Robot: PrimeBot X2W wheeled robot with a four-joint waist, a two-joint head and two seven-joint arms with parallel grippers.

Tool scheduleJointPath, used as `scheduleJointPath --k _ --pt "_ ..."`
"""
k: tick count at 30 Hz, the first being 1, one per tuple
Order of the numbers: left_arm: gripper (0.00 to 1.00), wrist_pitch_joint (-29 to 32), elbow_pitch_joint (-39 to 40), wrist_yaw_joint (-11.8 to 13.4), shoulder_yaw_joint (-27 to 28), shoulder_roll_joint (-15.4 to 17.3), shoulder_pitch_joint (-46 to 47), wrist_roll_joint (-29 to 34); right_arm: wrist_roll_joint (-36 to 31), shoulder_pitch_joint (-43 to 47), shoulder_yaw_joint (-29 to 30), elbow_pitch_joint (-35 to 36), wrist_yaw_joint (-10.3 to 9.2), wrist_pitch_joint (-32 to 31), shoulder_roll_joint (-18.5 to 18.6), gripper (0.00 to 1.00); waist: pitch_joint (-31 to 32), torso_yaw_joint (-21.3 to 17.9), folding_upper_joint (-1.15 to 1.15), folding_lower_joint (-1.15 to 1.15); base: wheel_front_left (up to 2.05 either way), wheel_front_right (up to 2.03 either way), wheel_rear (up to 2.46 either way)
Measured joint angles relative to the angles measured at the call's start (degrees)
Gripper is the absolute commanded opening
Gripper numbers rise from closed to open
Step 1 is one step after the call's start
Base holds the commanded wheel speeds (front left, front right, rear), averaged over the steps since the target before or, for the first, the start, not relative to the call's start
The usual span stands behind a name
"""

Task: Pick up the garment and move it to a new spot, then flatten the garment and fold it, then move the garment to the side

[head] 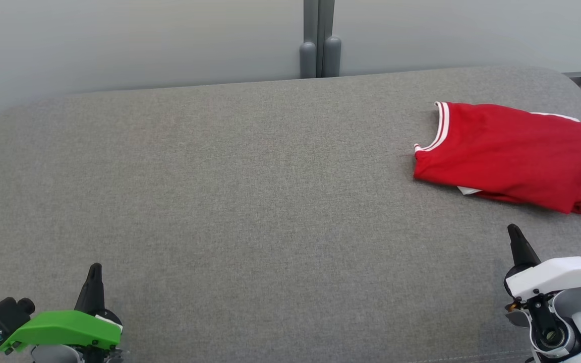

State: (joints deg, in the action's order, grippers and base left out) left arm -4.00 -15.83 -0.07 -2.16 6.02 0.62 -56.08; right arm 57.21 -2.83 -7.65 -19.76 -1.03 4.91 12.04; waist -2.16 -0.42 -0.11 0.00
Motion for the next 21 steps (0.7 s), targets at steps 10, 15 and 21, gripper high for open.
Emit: scheduleJointPath --k 10,15,21 --pt "0.00 1.6 -0.1 -1.0 0.9 -1.0 0.6 -5.4 5.8 -0.1 2.5 0.5 1.12 -1.9 -1.6 0.00 0.3 0.1 0.00 0.00 0.00 0.00 0.00" --pt "0.00 2.7 -0.1 -1.5 1.8 -1.2 0.6 -8.4 8.6 -0.2 3.8 0.7 1.71 -2.6 -2.7 0.00 0.5 0.1 0.00 0.00 0.00 0.00 0.00" --pt "0.00 3.8 -0.1 -2.3 2.2 -1.5 0.7 -12.0 11.9 -0.2 5.4 0.9 2.55 -3.8 -3.3 0.00 0.7 0.1 0.00 0.00 0.00 0.00 0.00"
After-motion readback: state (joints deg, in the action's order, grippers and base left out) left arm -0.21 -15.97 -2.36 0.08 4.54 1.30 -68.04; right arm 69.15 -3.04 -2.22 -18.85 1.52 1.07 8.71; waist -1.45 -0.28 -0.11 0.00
